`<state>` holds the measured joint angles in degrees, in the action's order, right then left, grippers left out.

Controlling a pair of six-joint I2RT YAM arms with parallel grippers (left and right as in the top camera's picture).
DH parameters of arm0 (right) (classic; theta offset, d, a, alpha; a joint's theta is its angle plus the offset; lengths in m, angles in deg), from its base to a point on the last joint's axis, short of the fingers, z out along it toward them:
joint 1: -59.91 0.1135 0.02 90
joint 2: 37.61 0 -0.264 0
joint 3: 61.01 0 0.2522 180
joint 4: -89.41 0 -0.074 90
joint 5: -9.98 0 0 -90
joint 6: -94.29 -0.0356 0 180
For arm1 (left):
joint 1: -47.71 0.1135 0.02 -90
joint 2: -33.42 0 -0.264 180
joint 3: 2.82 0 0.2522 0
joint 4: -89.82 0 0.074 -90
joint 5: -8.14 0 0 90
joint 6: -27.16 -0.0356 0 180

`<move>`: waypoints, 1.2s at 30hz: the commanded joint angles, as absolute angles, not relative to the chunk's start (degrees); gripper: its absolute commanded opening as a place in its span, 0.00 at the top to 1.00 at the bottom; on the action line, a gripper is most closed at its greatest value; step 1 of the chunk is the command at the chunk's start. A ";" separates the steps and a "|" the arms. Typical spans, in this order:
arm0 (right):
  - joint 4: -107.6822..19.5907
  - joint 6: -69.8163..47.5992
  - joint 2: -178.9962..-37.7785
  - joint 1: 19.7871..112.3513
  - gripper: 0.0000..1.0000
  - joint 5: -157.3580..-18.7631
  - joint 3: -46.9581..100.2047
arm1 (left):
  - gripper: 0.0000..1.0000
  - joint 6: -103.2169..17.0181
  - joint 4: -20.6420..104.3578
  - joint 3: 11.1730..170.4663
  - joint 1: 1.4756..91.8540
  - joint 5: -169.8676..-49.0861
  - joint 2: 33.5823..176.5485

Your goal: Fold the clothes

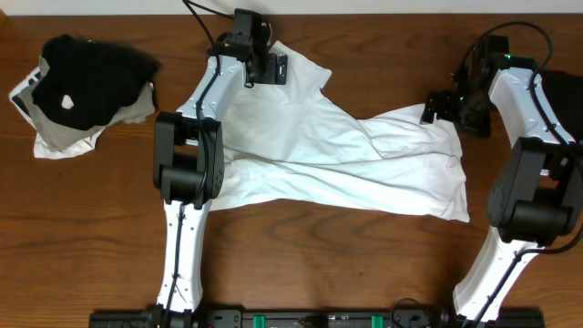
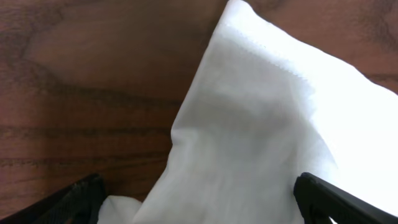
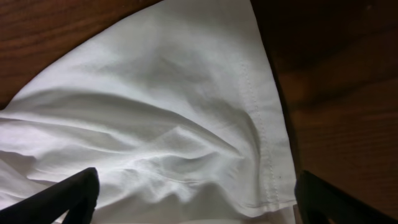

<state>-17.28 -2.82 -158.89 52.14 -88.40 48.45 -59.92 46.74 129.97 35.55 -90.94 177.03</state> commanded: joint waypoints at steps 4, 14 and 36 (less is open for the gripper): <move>-18.09 -2.30 -159.15 51.98 0.10 -88.77 49.34 | 0.14 -60.25 46.17 131.21 35.75 -91.73 177.93; -20.82 -2.30 -159.15 51.94 0.09 -88.36 49.34 | 0.76 -60.25 45.93 131.30 35.75 -91.73 176.79; -33.85 10.57 -162.54 50.89 0.01 -87.96 49.34 | 0.91 -60.25 45.34 131.30 35.79 -91.73 176.79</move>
<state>-33.26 7.49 -160.44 51.59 -88.09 48.53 -60.01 45.61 129.97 35.55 -91.14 177.03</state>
